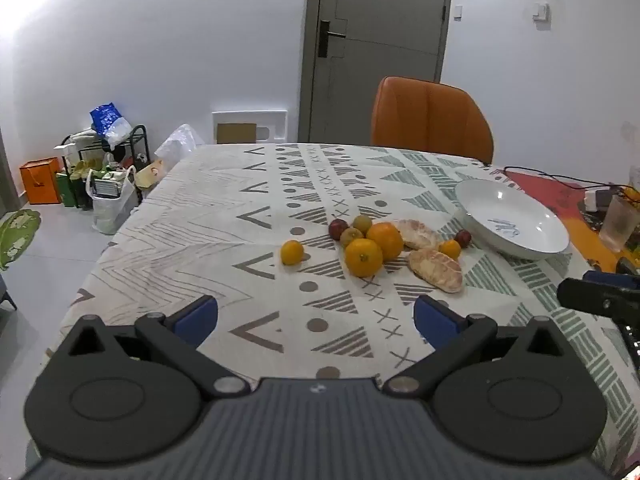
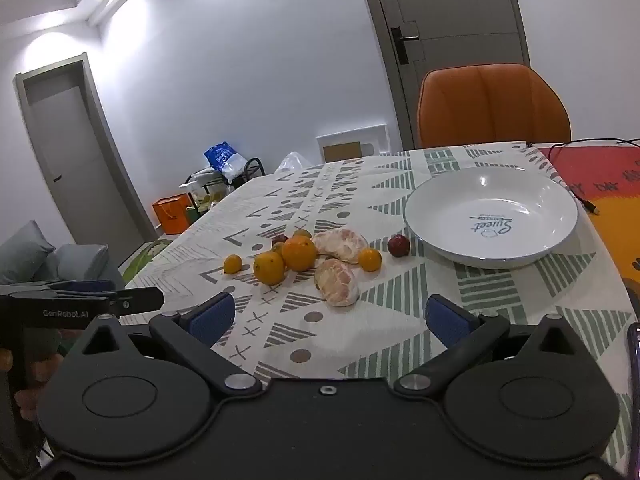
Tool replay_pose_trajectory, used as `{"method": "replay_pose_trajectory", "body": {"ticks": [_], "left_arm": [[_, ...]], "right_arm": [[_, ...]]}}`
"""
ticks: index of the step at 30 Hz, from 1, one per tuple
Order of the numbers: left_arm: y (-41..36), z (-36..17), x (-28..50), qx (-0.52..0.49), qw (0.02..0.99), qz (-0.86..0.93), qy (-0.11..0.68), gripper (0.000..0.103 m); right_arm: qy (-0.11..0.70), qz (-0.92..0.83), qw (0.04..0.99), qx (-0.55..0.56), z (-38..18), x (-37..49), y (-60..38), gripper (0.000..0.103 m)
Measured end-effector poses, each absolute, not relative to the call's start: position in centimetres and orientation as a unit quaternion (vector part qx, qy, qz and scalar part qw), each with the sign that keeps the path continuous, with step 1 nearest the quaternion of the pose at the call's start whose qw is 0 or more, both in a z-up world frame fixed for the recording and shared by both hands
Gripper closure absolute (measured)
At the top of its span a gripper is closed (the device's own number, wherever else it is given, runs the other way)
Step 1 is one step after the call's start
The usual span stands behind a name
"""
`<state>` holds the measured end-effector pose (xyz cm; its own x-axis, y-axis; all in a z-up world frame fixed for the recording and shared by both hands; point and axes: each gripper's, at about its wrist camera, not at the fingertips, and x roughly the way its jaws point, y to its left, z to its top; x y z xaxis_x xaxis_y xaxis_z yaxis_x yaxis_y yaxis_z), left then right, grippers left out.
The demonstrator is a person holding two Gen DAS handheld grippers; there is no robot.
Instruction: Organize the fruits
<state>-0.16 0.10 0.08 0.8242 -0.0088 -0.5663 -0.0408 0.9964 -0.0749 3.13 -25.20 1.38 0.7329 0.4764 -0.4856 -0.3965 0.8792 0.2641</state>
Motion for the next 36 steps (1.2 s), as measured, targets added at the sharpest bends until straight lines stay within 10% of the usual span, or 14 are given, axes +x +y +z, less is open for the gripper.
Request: {"method": "replay_pose_trajectory", "body": {"ticks": [36], "left_arm": [[-1.4, -1.0, -0.1, -0.04, 0.953, -0.017, 0.301, 0.0]], "right_arm": [[0.298, 0.22, 0.927, 0.06, 1.1, 3.3, -26.0, 0.0]]}}
